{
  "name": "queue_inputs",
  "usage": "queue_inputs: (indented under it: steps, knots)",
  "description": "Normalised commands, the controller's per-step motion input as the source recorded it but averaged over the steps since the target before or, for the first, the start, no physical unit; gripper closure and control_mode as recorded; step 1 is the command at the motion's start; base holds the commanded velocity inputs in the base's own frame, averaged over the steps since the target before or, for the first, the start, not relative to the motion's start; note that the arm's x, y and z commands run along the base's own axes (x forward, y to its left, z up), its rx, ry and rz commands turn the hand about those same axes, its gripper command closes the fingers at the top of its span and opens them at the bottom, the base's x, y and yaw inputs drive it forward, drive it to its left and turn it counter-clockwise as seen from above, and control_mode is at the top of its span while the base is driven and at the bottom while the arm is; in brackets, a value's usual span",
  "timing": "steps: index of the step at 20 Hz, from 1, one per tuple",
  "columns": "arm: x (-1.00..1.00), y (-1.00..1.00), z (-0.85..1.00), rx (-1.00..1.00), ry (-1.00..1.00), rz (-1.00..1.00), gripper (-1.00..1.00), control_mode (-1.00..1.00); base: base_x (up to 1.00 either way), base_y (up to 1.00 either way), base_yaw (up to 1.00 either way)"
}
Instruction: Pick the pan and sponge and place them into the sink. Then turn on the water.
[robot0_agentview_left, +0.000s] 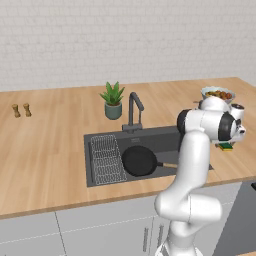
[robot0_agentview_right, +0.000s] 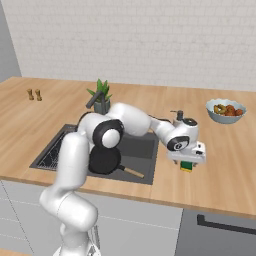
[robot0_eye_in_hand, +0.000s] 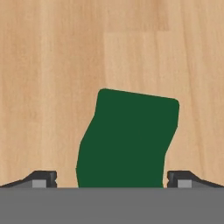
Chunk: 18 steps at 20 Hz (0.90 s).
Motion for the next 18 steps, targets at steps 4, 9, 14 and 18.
queue_inputs:
  steps: [4, 9, 14, 18]
  knots:
    - [0.05, -0.16, -0.28, 0.0, 0.0, 0.0, -1.0, -1.0, 0.0, 0.0, 0.0]
    - [0.01, -0.05, -0.44, -0.01, 0.04, 0.0, -1.0, -1.0, 0.0, 0.0, 0.0]
    - [0.0, 0.06, -0.65, -0.08, 0.07, 0.0, 1.0, -1.0, 0.0, 0.0, 0.0]
    - [-0.02, 0.28, -0.62, -0.14, 0.02, 0.0, 1.0, -1.0, 0.0, 0.0, 0.0]
